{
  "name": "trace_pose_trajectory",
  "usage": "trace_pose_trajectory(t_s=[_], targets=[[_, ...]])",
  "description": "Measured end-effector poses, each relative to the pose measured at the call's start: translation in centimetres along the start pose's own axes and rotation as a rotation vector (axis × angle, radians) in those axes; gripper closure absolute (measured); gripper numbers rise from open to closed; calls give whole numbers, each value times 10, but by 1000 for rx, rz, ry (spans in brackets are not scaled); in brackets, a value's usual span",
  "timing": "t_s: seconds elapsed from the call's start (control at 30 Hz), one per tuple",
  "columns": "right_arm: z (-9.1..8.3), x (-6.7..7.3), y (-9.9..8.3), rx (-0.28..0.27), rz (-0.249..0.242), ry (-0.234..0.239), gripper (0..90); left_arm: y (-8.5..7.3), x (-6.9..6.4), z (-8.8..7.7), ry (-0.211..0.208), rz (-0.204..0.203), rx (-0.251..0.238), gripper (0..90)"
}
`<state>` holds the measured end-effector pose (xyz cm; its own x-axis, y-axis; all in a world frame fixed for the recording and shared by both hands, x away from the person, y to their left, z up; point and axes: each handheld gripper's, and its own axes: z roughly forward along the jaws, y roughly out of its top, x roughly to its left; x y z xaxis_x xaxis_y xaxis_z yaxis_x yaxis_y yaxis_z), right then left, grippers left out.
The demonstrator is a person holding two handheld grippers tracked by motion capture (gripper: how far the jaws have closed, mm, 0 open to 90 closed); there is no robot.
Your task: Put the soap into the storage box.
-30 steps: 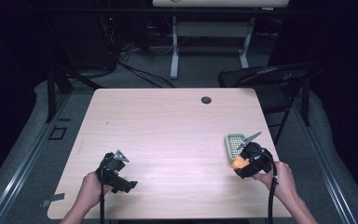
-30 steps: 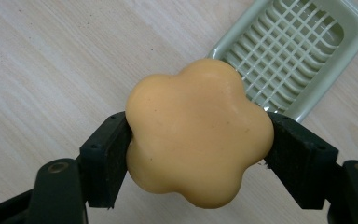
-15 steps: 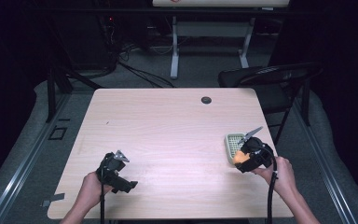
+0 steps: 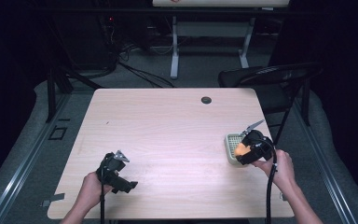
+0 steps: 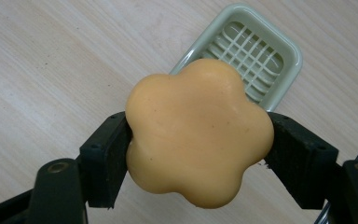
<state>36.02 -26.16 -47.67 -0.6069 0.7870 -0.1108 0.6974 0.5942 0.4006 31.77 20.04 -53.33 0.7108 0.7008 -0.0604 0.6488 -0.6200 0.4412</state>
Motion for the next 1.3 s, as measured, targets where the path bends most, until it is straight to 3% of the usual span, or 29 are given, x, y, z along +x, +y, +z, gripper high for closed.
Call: trace_pose_trajectory(t_s=[0.77,1.3], targets=[[14,-20,14,12,40,-33,267,-1,1,-1,0,1,1,39],[28,-28,23,37,41,-11,267,-1,0,0,3,2,9,39]])
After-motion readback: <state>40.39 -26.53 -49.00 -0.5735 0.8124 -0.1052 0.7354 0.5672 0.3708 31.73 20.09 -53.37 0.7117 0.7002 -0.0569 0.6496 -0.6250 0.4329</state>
